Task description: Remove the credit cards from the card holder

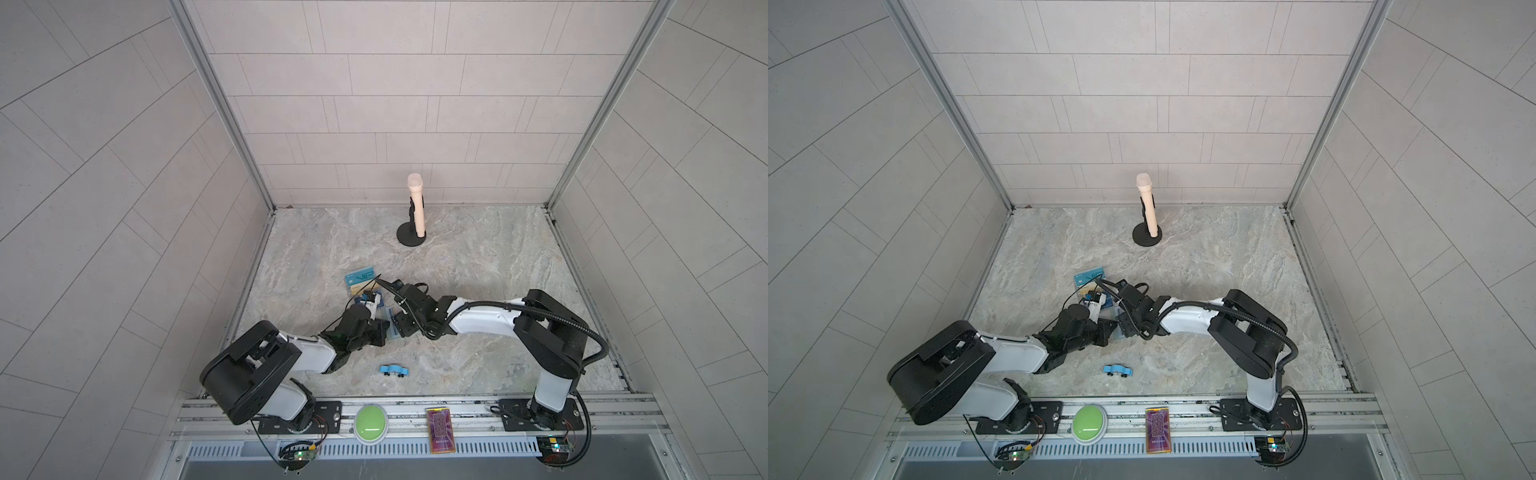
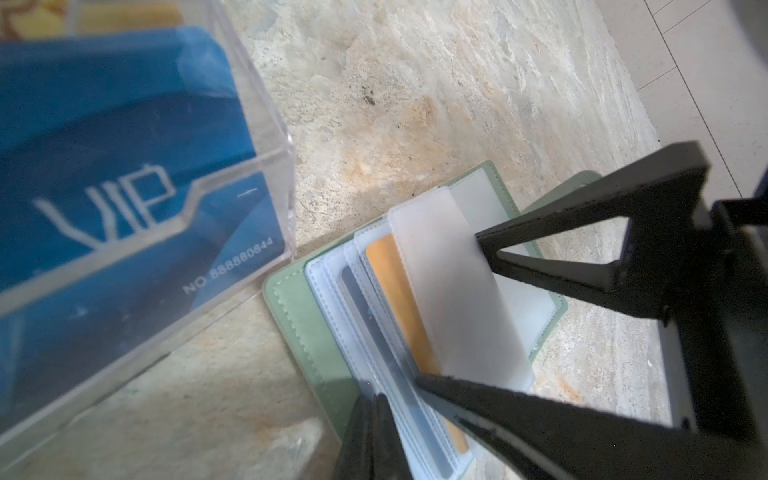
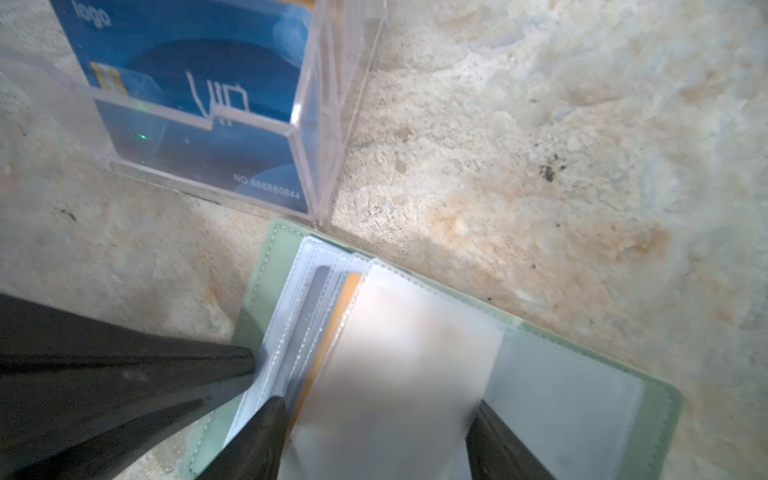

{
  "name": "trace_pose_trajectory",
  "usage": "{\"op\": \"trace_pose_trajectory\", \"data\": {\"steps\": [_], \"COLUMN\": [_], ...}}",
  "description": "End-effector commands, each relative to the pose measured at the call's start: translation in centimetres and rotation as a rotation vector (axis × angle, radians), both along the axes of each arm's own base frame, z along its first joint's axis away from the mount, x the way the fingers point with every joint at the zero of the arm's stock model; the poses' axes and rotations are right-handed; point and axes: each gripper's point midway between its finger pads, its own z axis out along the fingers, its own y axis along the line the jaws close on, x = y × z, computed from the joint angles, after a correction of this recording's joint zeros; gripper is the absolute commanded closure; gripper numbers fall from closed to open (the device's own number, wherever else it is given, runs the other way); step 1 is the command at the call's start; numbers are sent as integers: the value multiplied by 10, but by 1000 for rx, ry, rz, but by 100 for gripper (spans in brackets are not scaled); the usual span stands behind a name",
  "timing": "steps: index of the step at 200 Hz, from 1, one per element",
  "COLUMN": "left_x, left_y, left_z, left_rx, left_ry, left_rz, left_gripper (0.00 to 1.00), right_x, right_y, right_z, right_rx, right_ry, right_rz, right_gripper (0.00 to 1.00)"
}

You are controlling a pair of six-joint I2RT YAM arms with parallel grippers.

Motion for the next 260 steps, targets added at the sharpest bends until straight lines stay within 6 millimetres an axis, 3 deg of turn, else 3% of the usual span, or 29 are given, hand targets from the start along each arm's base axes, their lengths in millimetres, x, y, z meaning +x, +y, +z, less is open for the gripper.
{"op": "trace_pose_trajectory", "data": {"steps": [1, 81, 204, 241, 260], "left_x": [-25, -26, -25, -24, -23], "left_y": [17, 18, 18, 17, 17], "left_z": [-33, -36, -35, -34, -34], "left_rx": [96, 102, 106, 110, 113], "left_ry": [107, 114, 108, 103, 99], "left_rz": [-11, -12, -14, -21, -19], "left_gripper": [100, 100, 100, 100, 100], "right_x": [-1, 2, 16, 18, 15], "right_y": [-21, -31, -82, -85, -75], "right_z": [1, 4, 38, 51, 55], "right_rx": [-61, -69, -256, -283, -228], "right_ry": [-10, -27, -150, -160, -101], "right_rz": [-13, -38, -158, -153, -114], "right_gripper": [32, 36, 43, 43, 43]}}
